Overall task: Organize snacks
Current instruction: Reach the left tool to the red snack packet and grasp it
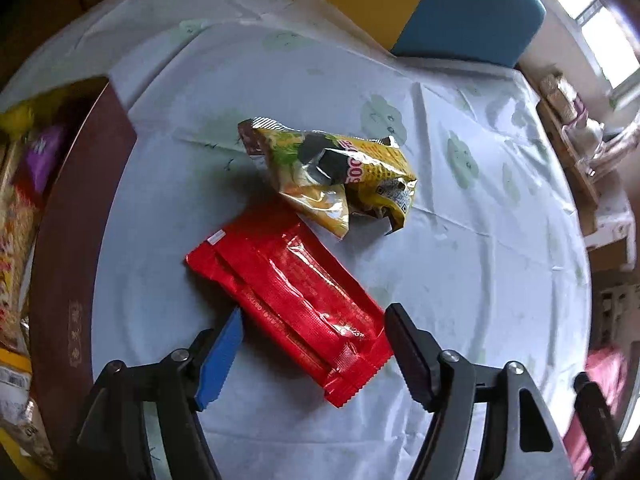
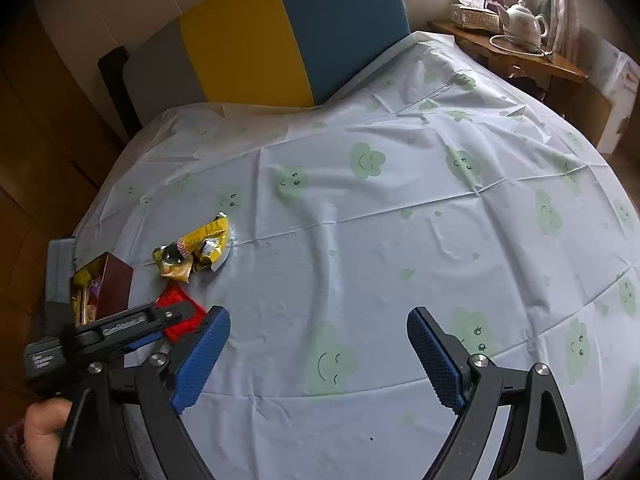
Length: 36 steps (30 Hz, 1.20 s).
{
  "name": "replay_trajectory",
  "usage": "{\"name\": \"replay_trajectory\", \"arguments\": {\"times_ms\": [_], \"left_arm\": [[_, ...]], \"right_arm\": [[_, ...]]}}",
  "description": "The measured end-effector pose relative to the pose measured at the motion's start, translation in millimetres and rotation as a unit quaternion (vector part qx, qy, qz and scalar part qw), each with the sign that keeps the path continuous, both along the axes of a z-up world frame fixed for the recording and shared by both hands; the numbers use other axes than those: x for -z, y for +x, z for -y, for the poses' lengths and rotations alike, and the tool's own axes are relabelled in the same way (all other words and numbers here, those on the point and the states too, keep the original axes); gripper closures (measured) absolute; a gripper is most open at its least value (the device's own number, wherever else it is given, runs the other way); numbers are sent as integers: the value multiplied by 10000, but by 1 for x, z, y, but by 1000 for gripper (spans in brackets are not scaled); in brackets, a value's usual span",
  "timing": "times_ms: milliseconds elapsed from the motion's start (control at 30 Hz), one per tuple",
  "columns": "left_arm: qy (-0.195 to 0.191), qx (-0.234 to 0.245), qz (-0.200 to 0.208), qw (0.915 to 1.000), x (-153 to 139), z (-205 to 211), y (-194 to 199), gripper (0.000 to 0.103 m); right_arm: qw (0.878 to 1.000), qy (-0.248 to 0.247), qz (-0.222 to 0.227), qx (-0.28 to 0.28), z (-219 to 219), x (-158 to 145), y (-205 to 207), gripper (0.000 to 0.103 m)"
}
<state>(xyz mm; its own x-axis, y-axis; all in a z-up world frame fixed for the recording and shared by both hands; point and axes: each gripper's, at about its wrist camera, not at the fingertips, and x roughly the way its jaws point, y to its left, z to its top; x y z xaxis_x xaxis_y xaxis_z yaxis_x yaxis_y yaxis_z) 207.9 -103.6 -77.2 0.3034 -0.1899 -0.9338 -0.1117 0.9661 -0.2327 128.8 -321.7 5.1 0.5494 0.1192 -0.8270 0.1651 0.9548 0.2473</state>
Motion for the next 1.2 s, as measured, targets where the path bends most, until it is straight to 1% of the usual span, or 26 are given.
{"name": "replay_trajectory", "arguments": {"times_ms": [67,100,133,167,200,233,333,400,467,500,533,667,767,833,933,1033,1133,1167,1200], "left_arm": [[-52,-231,5,9997,-2,2,-1,30],[-125,-364,3,9993,-3,1,-1,29],[-182,-525,-33,9984,-3,0,1,26],[-169,-661,-44,9977,-4,-1,4,26],[-102,-771,-18,9970,-6,-1,7,26],[57,-839,28,9965,-9,1,12,26],[437,-845,-21,9955,-6,7,25,26],[739,-649,-178,9950,4,13,30,30],[1005,-416,39,9941,4,21,24,32],[1054,-320,128,9938,4,24,21,33],[1064,-247,206,9938,4,25,17,36],[1196,302,458,9913,-1,29,-5,50],[1134,699,613,9892,-2,33,-35,53],[1158,1187,871,9823,-8,35,-65,53],[1305,1817,1169,9676,-6,40,-107,53],[1266,2174,1461,9567,-3,33,-144,52],[1216,2442,1779,9455,3,27,-165,52],[1136,2483,1911,9428,4,23,-168,52],[1030,2489,1967,9427,5,19,-167,52]], "right_arm": [[10000,-20,-6,26,1,0,0,12],[10000,-37,-19,52,2,0,0,12],[10000,-43,-43,76,3,1,-1,12],[9999,-24,-80,106,4,2,-1,12],[9999,-4,-96,131,5,2,-1,12],[9999,14,-98,142,6,2,-1,12],[9999,56,-77,140,6,1,-1,12],[9999,82,-92,113,6,2,-1,12],[9999,107,-58,101,6,0,-1,12],[9999,109,-45,110,6,0,-1,12],[9998,119,-34,132,7,-1,-1,12],[9996,186,22,213,11,-3,-2,12],[9996,166,31,245,13,-4,-4,12],[9996,126,-7,270,13,-3,-4,12],[9995,64,-71,305,14,0,-4,12],[9996,26,-113,274,12,4,-4,12],[9998,-14,-176,120,6,9,-3,12],[9999,20,-170,27,3,11,-3,12],[9998,29,-175,-117,-2,13,-2,12]]}}
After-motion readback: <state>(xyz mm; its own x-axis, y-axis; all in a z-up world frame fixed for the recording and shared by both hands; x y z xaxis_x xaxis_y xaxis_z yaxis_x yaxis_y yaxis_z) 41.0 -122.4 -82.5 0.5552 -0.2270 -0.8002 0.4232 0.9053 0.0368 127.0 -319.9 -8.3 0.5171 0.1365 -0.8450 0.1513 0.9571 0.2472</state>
